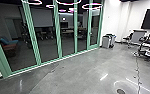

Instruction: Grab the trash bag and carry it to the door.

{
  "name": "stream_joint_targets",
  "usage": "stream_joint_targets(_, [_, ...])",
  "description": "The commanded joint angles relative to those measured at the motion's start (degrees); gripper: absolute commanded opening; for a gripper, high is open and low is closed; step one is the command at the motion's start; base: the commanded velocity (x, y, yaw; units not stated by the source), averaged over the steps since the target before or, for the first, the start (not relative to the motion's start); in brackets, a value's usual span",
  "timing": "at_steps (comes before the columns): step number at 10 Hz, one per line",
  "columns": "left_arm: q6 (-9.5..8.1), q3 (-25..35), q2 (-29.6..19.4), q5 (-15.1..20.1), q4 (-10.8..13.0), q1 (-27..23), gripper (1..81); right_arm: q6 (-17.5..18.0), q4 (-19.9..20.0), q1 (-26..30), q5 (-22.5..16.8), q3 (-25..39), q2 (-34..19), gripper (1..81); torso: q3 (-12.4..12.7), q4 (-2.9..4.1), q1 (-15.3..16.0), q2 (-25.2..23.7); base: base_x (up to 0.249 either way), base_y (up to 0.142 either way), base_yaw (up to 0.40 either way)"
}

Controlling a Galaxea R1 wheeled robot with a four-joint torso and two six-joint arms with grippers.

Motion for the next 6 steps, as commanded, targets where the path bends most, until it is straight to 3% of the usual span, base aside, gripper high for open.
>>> stream_joint_targets(1, [0.26,-0.23,0.07,3.81,0.37,-3.76,1.0,-0.23,-0.67,2.80,-2.77,0.36,0.44,81.1,0.00,0.00,0.00,0.00,0.000,0.000,-0.270])
stream_joint_targets(6, [0.26,-0.23,-0.01,3.81,0.37,-3.76,1.0,-0.67,-0.58,2.72,-2.77,0.36,0.44,81.1,0.02,-0.02,0.02,0.00,0.000,0.000,-0.172])
